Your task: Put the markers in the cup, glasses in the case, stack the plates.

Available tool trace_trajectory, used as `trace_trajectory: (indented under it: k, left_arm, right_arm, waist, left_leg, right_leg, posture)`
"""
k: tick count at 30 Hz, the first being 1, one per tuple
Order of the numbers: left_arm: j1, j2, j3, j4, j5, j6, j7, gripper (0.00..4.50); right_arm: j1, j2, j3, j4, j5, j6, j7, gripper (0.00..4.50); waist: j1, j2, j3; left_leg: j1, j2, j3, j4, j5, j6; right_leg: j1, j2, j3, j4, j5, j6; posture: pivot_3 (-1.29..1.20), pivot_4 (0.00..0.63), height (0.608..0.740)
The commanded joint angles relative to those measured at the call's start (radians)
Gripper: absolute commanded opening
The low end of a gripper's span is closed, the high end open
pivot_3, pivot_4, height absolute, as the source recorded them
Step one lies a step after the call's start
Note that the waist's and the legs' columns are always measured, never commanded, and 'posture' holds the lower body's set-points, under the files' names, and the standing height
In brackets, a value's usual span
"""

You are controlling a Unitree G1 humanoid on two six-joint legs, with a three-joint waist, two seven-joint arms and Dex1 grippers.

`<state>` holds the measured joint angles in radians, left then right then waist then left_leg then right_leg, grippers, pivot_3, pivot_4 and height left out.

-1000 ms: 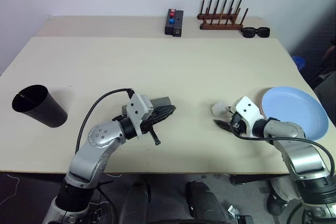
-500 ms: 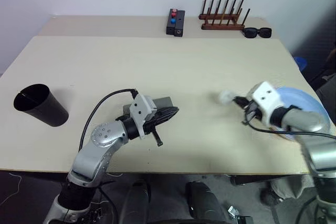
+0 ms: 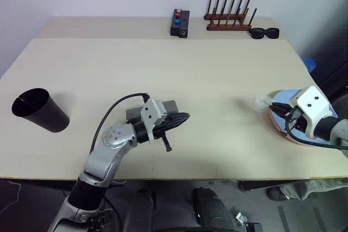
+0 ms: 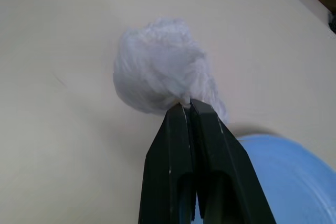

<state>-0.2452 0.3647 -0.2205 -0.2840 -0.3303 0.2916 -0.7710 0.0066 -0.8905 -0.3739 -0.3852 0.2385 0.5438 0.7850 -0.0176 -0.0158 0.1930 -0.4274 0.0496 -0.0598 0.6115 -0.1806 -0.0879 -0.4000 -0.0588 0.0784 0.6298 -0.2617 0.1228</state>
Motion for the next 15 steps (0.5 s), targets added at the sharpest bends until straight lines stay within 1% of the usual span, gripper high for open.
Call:
trace_trajectory:
  k: [1, 5, 9, 10, 11, 13, 14, 15]
  left_arm:
    - [-0.005, -0.009, -0.004, -0.016, 0.007, -0.033, -0.004, 0.00]
    - [0.005, -0.010, -0.001, -0.022, 0.011, -0.040, -0.001, 0.00]
    - [0.008, -0.016, 0.006, -0.031, 0.011, -0.045, 0.007, 0.00]
    - [0.009, -0.020, 0.011, -0.036, 0.007, -0.045, 0.013, 0.00]
    - [0.009, -0.023, 0.015, -0.041, 0.004, -0.045, 0.018, 0.00]
    - [0.009, -0.025, 0.021, -0.048, 0.004, -0.045, 0.025, 0.00]
    - [0.008, -0.026, 0.024, -0.049, 0.005, -0.048, 0.029, 0.00]
    - [0.008, -0.027, 0.029, -0.051, 0.006, -0.048, 0.036, 0.00]
  right_arm:
    - [-0.005, -0.036, -0.044, 0.003, -0.010, -0.002, -0.008, 0.04]
    - [-0.010, -0.082, -0.033, 0.099, -0.075, 0.008, -0.041, 0.04]
    - [-0.037, -0.101, 0.000, 0.183, -0.129, 0.007, -0.087, 0.04]
    - [-0.041, -0.104, 0.013, 0.196, -0.128, 0.015, -0.078, 0.04]
    - [-0.044, -0.104, 0.022, 0.200, -0.125, 0.019, -0.068, 0.27]
    - [-0.060, -0.101, 0.036, 0.206, -0.121, 0.022, -0.067, 0.89]
    - [-0.070, -0.101, 0.043, 0.211, -0.126, 0.020, -0.073, 1.31]
    - [-0.079, -0.103, 0.052, 0.215, -0.137, 0.014, -0.083, 1.90]
  waist:
    - [0.001, 0.000, 0.000]
    - [0.004, 0.000, 0.000]
    - [0.002, 0.000, 0.000]
    - [0.001, 0.000, 0.000]
    - [0.001, 0.000, 0.000]
    - [-0.002, 0.000, 0.000]
    - [-0.003, 0.000, 0.000]
    - [-0.003, 0.000, 0.000]
  left_leg:
    - [0.000, 0.000, 0.000, 0.000, 0.000, 0.000]
    - [0.000, 0.000, 0.000, 0.000, 0.000, 0.000]
    - [0.000, 0.000, 0.001, 0.000, 0.000, 0.000]
    - [0.000, 0.000, 0.001, 0.000, 0.000, 0.000]
    - [0.000, 0.000, 0.001, 0.000, 0.000, 0.000]
    - [0.000, 0.000, 0.001, 0.000, 0.000, 0.000]
    - [0.000, 0.000, 0.001, 0.000, 0.000, 0.000]
    - [0.000, 0.000, 0.001, 0.000, 0.000, 0.000]
  right_leg:
    - [0.000, 0.000, 0.000, 0.000, 0.000, 0.000]
    - [0.000, -0.001, 0.000, -0.001, 0.000, 0.000]
    - [0.000, -0.001, 0.000, -0.001, 0.000, 0.000]
    - [0.000, -0.001, 0.000, -0.001, 0.000, 0.000]
    - [0.000, -0.001, 0.000, -0.001, 0.000, 0.000]
    - [0.000, -0.001, 0.000, -0.001, 0.000, 0.000]
    - [0.000, -0.001, 0.000, -0.001, 0.000, 0.000]
    - [0.000, -0.001, 0.000, -0.001, 0.000, 0.000]
  posture:
    - [0.00, 0.150, 0.740]
    - [0.00, 0.150, 0.740]
    - [0.00, 0.150, 0.740]
    - [0.00, 0.150, 0.740]
    - [0.00, 0.150, 0.740]
    - [0.00, 0.150, 0.740]
    - [0.00, 0.150, 0.740]
    - [0.00, 0.150, 0.740]
